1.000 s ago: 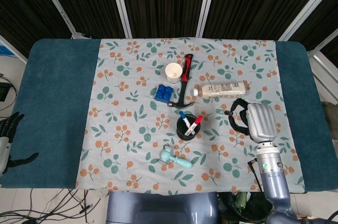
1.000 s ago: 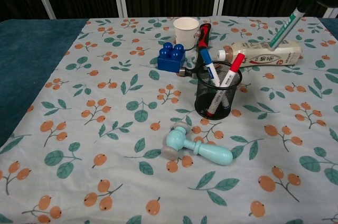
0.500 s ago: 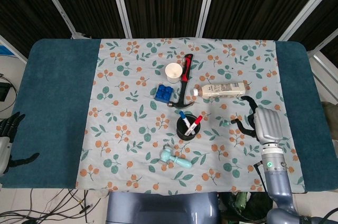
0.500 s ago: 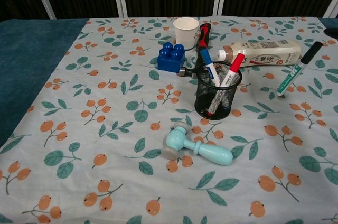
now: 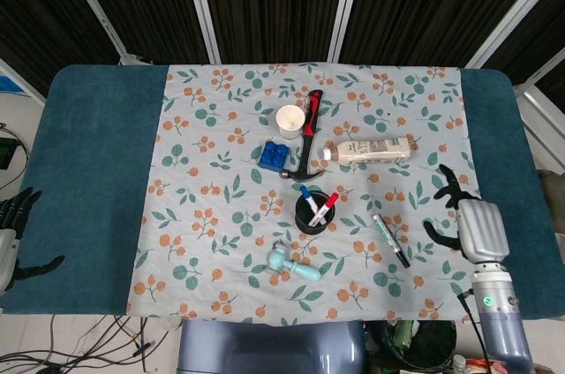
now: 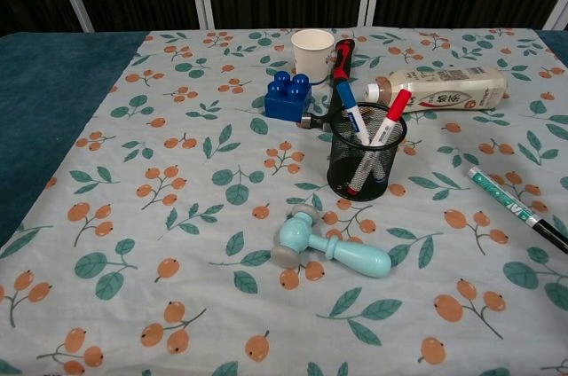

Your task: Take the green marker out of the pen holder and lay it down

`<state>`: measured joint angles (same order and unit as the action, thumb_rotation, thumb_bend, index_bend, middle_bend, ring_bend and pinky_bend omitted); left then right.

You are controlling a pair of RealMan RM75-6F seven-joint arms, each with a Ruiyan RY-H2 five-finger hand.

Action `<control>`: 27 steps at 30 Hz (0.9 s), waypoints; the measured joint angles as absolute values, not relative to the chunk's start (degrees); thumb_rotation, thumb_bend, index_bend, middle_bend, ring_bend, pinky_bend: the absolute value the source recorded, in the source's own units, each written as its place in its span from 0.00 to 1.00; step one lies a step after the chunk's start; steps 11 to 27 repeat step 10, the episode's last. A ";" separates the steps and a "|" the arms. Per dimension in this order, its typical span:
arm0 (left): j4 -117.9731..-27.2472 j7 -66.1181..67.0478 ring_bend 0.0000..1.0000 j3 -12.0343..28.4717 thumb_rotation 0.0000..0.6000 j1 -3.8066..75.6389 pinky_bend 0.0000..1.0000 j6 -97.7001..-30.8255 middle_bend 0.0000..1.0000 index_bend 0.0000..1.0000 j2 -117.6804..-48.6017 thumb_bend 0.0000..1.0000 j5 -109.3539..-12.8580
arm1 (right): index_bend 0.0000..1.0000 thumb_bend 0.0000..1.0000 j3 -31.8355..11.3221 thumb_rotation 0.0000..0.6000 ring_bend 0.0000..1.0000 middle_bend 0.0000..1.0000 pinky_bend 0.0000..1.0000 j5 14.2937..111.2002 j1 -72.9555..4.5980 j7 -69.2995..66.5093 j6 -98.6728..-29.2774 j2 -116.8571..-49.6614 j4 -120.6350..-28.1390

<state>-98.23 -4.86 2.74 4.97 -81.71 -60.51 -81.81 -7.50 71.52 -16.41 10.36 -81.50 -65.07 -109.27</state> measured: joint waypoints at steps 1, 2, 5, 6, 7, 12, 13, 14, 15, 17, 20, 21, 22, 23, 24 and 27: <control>-98.15 -4.74 0.00 2.70 1.00 4.96 0.00 -81.74 0.00 0.00 -60.51 0.00 -81.88 | 0.00 0.23 -6.66 1.00 0.00 0.00 0.23 73.33 -15.63 9.99 -82.18 -64.61 -108.23; -98.09 -4.60 0.00 2.65 1.00 4.95 0.00 -81.74 0.00 0.00 -60.50 0.00 -81.93 | 0.00 0.20 -5.78 1.00 0.00 0.00 0.23 75.20 -14.81 9.67 -82.98 -64.16 -107.02; -97.95 -4.18 0.00 2.58 1.00 4.93 0.00 -81.79 0.00 0.00 -60.48 0.00 -81.99 | 0.00 0.15 -2.47 1.00 0.00 0.00 0.22 81.20 -11.47 8.63 -86.29 -62.59 -102.39; -97.89 -4.06 0.00 2.58 1.00 4.91 0.00 -81.85 0.00 0.00 -60.50 0.00 -82.01 | 0.00 0.14 -1.12 1.00 0.00 0.00 0.22 83.11 -9.94 8.17 -87.73 -61.98 -100.62; -97.83 -3.91 0.00 2.58 1.00 4.90 0.00 -81.92 0.00 0.00 -60.55 0.00 -82.04 | 0.00 0.13 -0.25 1.00 0.00 0.00 0.22 84.31 -8.85 7.78 -88.82 -61.59 -99.40; -97.85 -3.66 0.00 2.58 1.00 4.87 0.00 -82.07 0.00 0.00 -60.66 0.00 -82.11 | 0.00 0.13 1.37 1.00 0.00 0.00 0.22 86.74 -6.29 5.71 -91.44 -60.91 -96.69; -97.85 -3.66 0.00 2.58 1.00 4.87 0.00 -82.07 0.00 0.00 -60.66 0.00 -82.11 | 0.00 0.13 1.37 1.00 0.00 0.00 0.22 86.74 -6.29 5.71 -91.44 -60.91 -96.69; -97.85 -3.66 0.00 2.58 1.00 4.87 0.00 -82.07 0.00 0.00 -60.66 0.00 -82.11 | 0.00 0.13 1.37 1.00 0.00 0.00 0.22 86.74 -6.29 5.71 -91.44 -60.91 -96.69; -97.85 -3.66 0.00 2.58 1.00 4.87 0.00 -82.07 0.00 0.00 -60.66 0.00 -82.11 | 0.00 0.13 1.37 1.00 0.00 0.00 0.22 86.74 -6.29 5.71 -91.44 -60.91 -96.69; -97.85 -3.66 0.00 2.58 1.00 4.87 0.00 -82.07 0.00 0.00 -60.66 0.00 -82.11 | 0.00 0.13 1.37 1.00 0.00 0.00 0.22 86.74 -6.29 5.71 -91.44 -60.91 -96.69; -97.85 -3.66 0.00 2.58 1.00 4.87 0.00 -82.07 0.00 0.00 -60.66 0.00 -82.11 | 0.00 0.13 1.37 1.00 0.00 0.00 0.22 86.74 -6.29 5.71 -91.44 -60.91 -96.69; -97.85 -3.66 0.00 2.58 1.00 4.87 0.00 -82.07 0.00 0.00 -60.66 0.00 -82.11 | 0.00 0.13 1.37 1.00 0.00 0.00 0.22 86.74 -6.29 5.71 -91.44 -60.91 -96.69; -97.85 -3.66 0.00 2.58 1.00 4.87 0.00 -82.07 0.00 0.00 -60.66 0.00 -82.11 | 0.00 0.13 1.37 1.00 0.00 0.00 0.22 86.74 -6.29 5.71 -91.44 -60.91 -96.69; -97.85 -3.66 0.00 2.58 1.00 4.87 0.00 -82.07 0.00 0.00 -60.66 0.00 -82.11 | 0.00 0.13 1.37 1.00 0.00 0.00 0.22 86.74 -6.29 5.71 -91.44 -60.91 -96.69; -97.85 -3.66 0.00 2.58 1.00 4.87 0.00 -82.07 0.00 0.00 -60.66 0.00 -82.11 | 0.00 0.13 1.37 1.00 0.00 0.00 0.22 86.74 -6.29 5.71 -91.44 -60.91 -96.69; -97.85 -3.66 0.00 2.58 1.00 4.87 0.00 -82.07 0.00 0.00 -60.66 0.00 -82.11 | 0.00 0.13 1.37 1.00 0.00 0.00 0.22 86.74 -6.29 5.71 -91.44 -60.91 -96.69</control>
